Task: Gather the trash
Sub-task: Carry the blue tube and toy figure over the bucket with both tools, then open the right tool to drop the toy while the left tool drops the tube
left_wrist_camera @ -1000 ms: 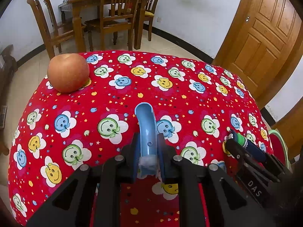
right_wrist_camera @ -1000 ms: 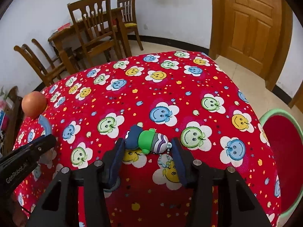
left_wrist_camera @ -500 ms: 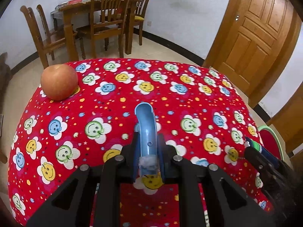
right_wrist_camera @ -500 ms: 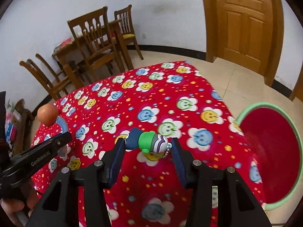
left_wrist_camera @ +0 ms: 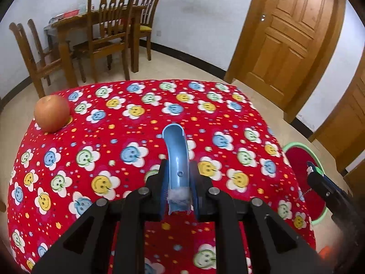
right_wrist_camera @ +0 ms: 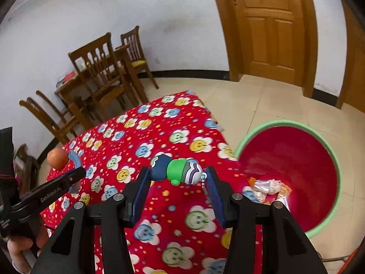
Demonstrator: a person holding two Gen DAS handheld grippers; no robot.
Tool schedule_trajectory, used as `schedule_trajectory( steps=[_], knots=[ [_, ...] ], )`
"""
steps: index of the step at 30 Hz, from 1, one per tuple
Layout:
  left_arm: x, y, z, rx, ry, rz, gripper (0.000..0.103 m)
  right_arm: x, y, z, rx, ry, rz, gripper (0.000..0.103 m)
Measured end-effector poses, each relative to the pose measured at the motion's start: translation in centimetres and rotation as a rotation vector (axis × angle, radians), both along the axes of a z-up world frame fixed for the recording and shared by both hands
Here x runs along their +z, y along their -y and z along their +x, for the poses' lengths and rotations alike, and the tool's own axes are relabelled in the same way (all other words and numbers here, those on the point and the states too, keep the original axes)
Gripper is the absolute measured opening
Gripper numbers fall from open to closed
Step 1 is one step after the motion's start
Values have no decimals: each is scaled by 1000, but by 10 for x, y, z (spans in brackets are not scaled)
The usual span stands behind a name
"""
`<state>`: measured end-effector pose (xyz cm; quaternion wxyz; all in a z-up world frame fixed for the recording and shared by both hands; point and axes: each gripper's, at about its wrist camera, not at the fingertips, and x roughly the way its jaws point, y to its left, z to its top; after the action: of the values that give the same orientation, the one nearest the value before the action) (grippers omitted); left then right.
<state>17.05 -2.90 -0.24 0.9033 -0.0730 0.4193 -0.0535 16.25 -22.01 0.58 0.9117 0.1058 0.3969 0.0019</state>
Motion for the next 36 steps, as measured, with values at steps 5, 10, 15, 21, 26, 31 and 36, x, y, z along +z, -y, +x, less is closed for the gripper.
schedule_trajectory(
  steps=[5, 10, 15, 21, 26, 31, 36],
  knots=[
    [9, 20, -8, -40, 13, 4, 17, 4, 22, -11, -35, 10, 23, 50],
    [15, 46, -13, -93, 13, -5, 17, 10, 44, -22, -72, 23, 40, 50],
    [18, 78, -17, -149, 14, -2, 17, 14, 67, -32, -118, 34, 46, 50],
    [17, 112, -18, -210, 10, 0, 17, 12, 95, -41, -172, 31, 49, 50],
    [14, 138, -17, -255, 4, -5, 17, 4, 117, -44, -211, 16, 51, 50],
    [7, 157, -14, -286, -11, -6, 17, -12, 137, -41, -245, -19, 62, 50],
    [1, 172, -10, -313, -20, -3, 17, -27, 151, -35, -259, -54, 71, 51]
  ],
)
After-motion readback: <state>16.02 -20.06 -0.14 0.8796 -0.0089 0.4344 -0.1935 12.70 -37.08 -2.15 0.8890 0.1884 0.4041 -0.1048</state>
